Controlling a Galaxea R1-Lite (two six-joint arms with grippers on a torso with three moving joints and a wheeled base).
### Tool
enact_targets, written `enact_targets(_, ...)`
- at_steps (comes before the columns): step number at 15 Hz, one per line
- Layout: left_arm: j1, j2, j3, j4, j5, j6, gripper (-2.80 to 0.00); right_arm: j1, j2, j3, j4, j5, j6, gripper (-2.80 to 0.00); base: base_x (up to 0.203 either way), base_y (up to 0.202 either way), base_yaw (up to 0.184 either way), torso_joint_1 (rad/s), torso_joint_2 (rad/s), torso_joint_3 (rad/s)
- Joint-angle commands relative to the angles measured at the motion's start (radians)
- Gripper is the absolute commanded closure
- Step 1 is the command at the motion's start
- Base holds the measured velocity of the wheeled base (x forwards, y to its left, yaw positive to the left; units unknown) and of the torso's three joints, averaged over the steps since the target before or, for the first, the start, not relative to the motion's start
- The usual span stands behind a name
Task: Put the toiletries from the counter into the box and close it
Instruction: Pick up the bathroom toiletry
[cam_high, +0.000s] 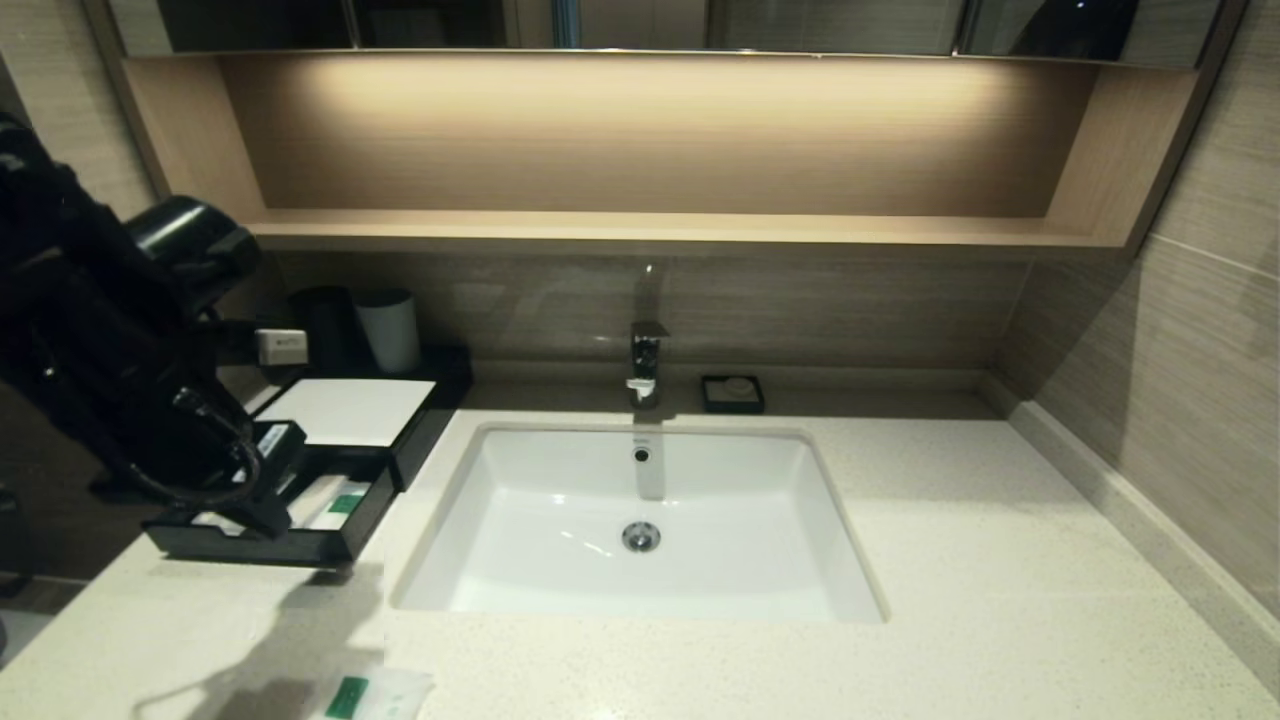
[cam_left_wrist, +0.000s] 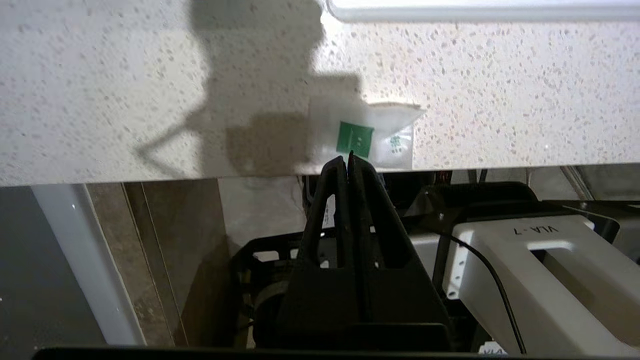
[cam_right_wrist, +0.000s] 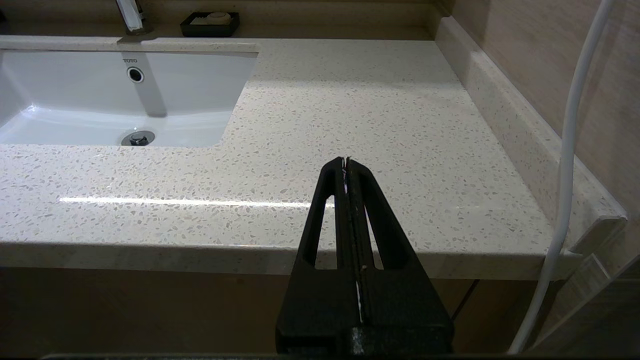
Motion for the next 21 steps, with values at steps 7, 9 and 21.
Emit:
enact_targets(7, -0.154, -0.133, 0.288, -0.026, -0.001, -0.150, 0.00, 0.000, -0.002, 0.002, 0.000, 0.000, 0.000, 0.00, 0.000, 0.000, 0.000, 0.000, 0.00, 0.000)
enact_targets(9, -0.175, -0.150, 0.365, -0.100, 0.003, -0.191, 0.00, 0.000, -0.002, 0.000, 0.000, 0.000, 0.000, 0.00, 0.000, 0.000, 0.000, 0.000, 0.00, 0.000)
enact_targets(21, -0.262, -0.158, 0.565, -0.344, 0.051, -0.300, 0.00, 0.000, -0.002, 0.002, 0.000, 0.000, 0.000, 0.00, 0.000, 0.000, 0.000, 0.000, 0.00, 0.000)
